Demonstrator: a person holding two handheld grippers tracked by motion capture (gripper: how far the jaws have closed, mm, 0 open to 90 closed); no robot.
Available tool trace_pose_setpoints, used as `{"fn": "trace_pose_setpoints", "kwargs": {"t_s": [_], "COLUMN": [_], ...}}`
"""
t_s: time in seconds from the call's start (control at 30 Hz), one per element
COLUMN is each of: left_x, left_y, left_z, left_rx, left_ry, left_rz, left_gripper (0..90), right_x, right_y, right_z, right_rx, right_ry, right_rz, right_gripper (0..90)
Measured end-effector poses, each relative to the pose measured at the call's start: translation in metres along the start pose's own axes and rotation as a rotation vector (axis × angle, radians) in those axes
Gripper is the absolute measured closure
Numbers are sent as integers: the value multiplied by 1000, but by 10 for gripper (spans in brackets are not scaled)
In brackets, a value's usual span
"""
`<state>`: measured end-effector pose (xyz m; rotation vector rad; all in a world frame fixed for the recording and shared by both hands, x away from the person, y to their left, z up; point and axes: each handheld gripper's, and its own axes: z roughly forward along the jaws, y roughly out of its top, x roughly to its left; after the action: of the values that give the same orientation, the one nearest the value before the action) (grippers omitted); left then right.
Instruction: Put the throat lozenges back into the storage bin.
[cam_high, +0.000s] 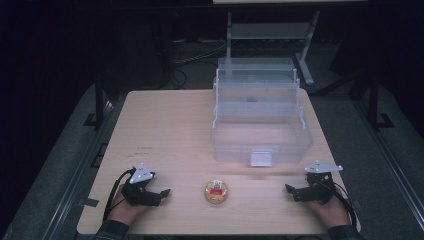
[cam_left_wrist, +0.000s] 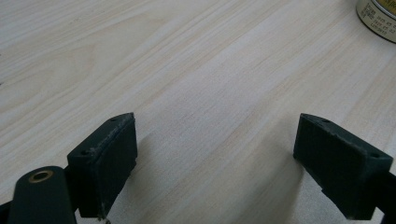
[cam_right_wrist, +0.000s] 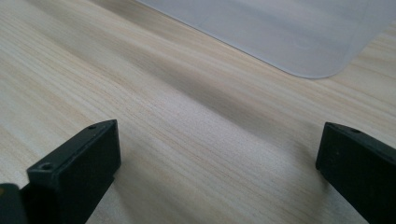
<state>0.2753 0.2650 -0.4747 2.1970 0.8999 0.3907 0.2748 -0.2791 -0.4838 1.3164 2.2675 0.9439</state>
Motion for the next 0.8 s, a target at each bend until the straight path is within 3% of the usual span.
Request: {"fn": "trace_pose_setpoints", "kwargs": {"t_s": [0.23, 0.5, 0.63, 0.8], "left_x": [1, 6, 6, 1], "left_y": [0, 2, 7, 20], "left_z": [-1, -5, -8, -11], "left_rx": [3, 39, 45, 95], "left_ry": [-5, -2, -12, -31], "left_rz": [1, -15, -25, -3], "left_gripper": [128, 136, 136, 135], "right_x": [0, 0, 0, 0], "right_y": [0, 0, 0, 0], "right_z": [0, 0, 0, 0], "right_rx": [0, 0, 1, 0], "right_ry": [0, 0, -1, -1], "right_rz": [-1, -1, 3, 1], "right_gripper": [0, 0, 0, 0]}}
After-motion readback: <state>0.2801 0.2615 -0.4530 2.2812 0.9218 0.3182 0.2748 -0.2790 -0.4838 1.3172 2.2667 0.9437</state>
